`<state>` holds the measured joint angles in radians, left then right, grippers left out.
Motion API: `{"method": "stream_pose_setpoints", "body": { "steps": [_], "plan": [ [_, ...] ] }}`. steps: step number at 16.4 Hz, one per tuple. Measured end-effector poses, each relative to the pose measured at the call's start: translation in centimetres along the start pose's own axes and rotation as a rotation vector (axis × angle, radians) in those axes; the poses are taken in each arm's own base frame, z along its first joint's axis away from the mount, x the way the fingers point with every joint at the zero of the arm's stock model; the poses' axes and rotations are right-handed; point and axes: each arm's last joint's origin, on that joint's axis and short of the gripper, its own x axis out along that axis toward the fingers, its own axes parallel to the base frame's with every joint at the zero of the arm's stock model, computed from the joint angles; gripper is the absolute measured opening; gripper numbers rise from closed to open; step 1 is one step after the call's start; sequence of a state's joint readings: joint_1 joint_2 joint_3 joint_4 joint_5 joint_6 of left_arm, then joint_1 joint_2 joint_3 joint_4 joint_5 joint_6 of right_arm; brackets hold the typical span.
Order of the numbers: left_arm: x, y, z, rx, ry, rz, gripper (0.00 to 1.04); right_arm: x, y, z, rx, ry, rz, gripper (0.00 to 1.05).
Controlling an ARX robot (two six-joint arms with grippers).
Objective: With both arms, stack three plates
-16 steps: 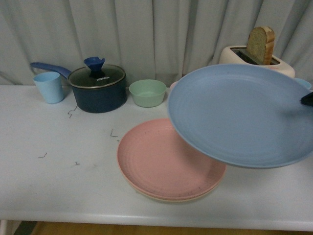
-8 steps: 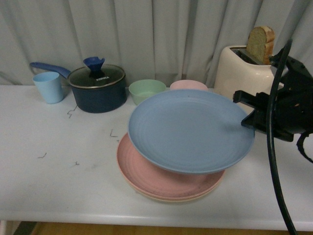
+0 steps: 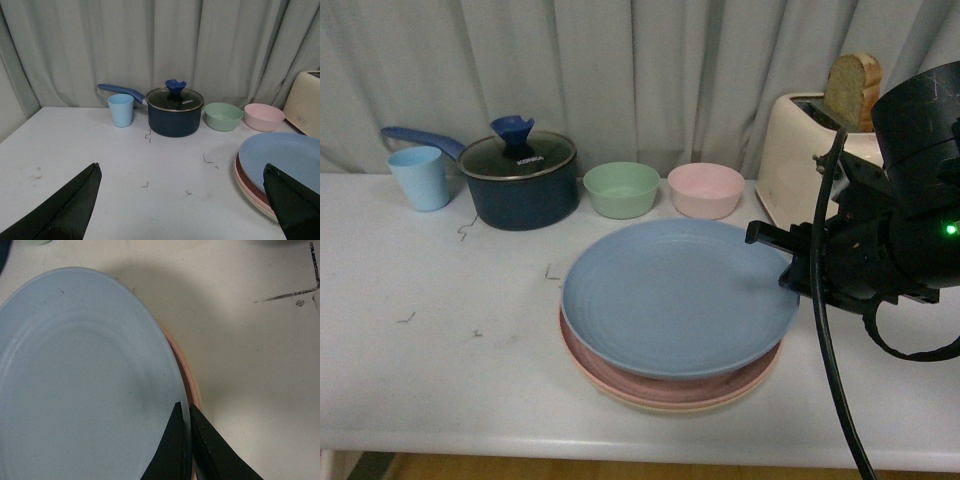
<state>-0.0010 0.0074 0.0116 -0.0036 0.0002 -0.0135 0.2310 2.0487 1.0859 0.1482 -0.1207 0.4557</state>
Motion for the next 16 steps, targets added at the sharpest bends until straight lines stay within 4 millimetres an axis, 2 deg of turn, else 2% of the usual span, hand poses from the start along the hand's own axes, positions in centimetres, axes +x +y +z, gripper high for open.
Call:
{"method": "stream_pose_setpoints", "body": {
  "steps": [4, 7, 9, 10, 12, 13, 14, 15, 16],
  "plan": [
    [0.0, 0.0, 0.0, 0.0, 0.0, 0.0, 0.98, 0.9, 0.0, -0.8, -0.009, 0.029, -0.027, 0.04],
    [0.0, 0.0, 0.0, 0.0, 0.0, 0.0, 0.98, 0.1, 0.0, -0.8, -0.012, -0.01, 0.012, 0.38],
    [0.0, 0.0, 0.0, 0.0, 0.0, 0.0, 0.98, -2.4, 0.2, -1.2, -0.045, -0.039, 0.037, 0.6],
    [0.0, 0.0, 0.0, 0.0, 0.0, 0.0, 0.98, -3.3, 0.6, -0.6, -0.062, -0.075, 0.055, 0.73],
    [0.0, 0.0, 0.0, 0.0, 0.0, 0.0, 0.98, -3.0, 0.5, -0.6, -0.092, -0.124, 0.054, 0.94],
    [0.0, 0.0, 0.0, 0.0, -0.002, 0.0, 0.98, -2.6, -0.6, -1.8, -0.212, -0.441, -0.043, 0.81],
    [0.0, 0.0, 0.0, 0.0, 0.001, 0.003, 0.98, -4.3, -2.7, -4.6, -0.3, -0.577, -0.14, 0.66],
    [0.0, 0.0, 0.0, 0.0, 0.0, 0.003, 0.98, -7.0, -3.7, -4.9, -0.33, -0.707, -0.154, 0.53],
    [0.0, 0.0, 0.0, 0.0, 0.0, 0.002, 0.98, -10.1, -3.7, -4.0, -0.336, -0.855, -0.146, 0.4]
  ]
}}
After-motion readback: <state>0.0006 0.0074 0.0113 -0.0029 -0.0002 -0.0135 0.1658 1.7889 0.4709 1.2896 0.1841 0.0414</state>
